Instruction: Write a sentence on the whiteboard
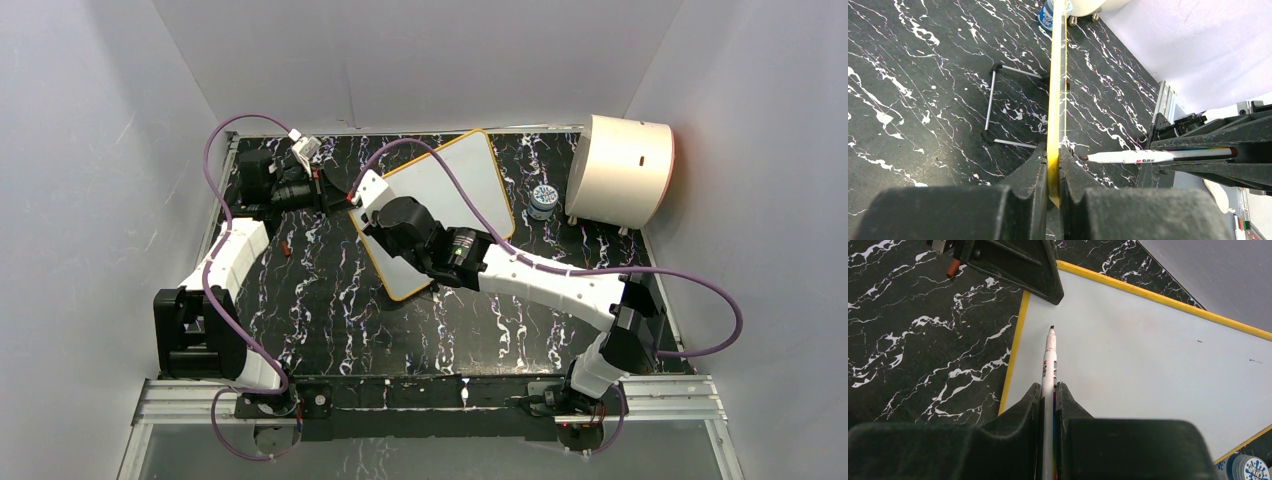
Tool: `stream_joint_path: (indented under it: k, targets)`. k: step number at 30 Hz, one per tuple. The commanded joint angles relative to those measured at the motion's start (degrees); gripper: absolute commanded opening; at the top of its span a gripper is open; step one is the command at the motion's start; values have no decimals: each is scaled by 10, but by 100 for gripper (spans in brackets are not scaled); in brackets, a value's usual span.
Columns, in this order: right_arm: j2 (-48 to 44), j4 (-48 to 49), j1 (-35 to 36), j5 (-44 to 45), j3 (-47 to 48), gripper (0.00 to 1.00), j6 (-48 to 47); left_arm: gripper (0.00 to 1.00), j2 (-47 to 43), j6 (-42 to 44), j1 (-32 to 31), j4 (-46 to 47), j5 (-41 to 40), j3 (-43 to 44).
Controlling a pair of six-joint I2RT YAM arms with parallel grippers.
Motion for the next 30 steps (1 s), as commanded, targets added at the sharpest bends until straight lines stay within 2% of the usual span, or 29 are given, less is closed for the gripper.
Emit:
stream_joint_path:
  k: [1,30]
  targets:
    - [3,28,6,13,33,0,-3,0,-2,28,-14,-57,1,-8]
    - [23,59,8,31,39,0,-6,0,3,28,-18,-57,3,-9]
